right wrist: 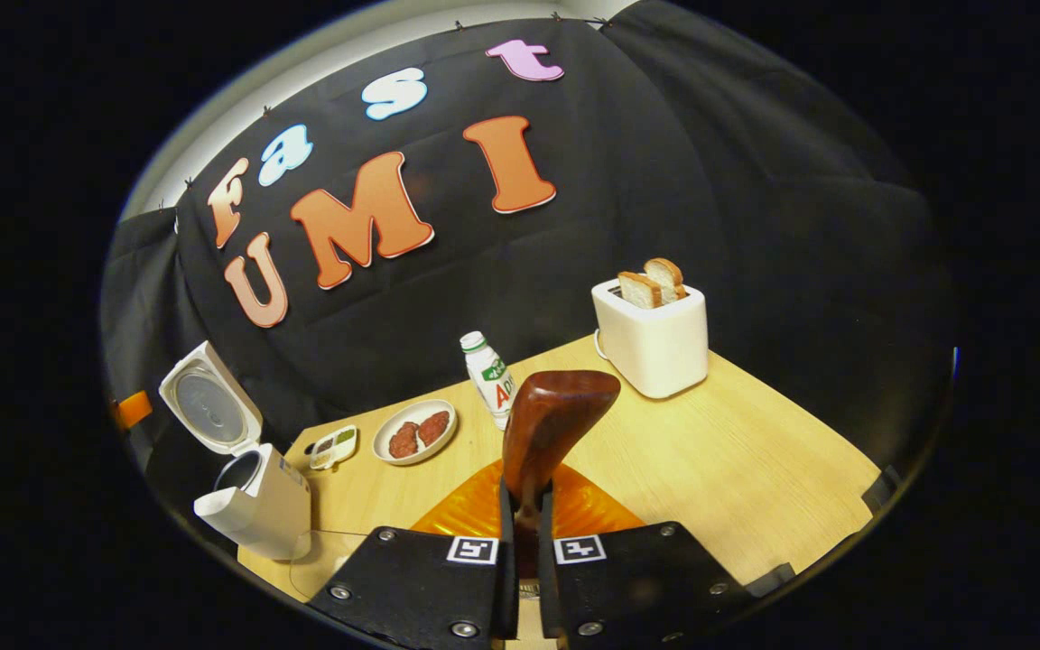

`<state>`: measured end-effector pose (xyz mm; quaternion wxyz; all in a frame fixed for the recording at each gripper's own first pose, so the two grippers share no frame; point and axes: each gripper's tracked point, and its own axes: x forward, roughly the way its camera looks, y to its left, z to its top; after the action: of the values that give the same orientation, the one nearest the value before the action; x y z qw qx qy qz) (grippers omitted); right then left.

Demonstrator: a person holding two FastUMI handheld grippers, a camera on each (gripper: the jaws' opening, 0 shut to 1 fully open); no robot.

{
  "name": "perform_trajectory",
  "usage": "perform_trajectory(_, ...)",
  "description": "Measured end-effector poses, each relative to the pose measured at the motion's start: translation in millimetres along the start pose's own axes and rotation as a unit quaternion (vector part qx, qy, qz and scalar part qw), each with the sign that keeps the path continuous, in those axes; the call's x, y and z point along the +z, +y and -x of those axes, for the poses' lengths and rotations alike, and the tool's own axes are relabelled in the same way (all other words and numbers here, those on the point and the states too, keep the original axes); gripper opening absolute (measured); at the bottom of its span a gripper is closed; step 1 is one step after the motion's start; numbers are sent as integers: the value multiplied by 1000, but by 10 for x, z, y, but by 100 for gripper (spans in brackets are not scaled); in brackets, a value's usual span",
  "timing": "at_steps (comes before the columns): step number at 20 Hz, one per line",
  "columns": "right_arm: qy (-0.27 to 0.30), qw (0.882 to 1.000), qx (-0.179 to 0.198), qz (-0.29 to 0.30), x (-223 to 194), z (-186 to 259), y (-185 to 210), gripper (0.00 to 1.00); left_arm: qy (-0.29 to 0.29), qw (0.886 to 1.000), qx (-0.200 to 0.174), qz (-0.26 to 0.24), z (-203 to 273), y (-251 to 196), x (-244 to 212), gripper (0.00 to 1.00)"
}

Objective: Close the left gripper, press the button to open the rice cooker; take a wooden spoon from the chopstick holder with the right hand, scoop a spoonful of rice and pour it into the rice cooker, then put the wooden spoon back into the chopstick holder.

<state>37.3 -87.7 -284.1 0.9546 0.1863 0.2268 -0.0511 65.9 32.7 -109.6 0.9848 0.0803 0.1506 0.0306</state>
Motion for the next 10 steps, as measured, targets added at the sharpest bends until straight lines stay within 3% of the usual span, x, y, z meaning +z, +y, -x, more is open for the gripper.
perform_trajectory(6,26,999,-3,-43,-375,-70,-50,9,-14,1000,6,-9,-51,50,130,100)
perform_trajectory(10,18,998,-7,-58,-231,-90,-39,14,-26,1000,15,-5,-159,190,259,100)
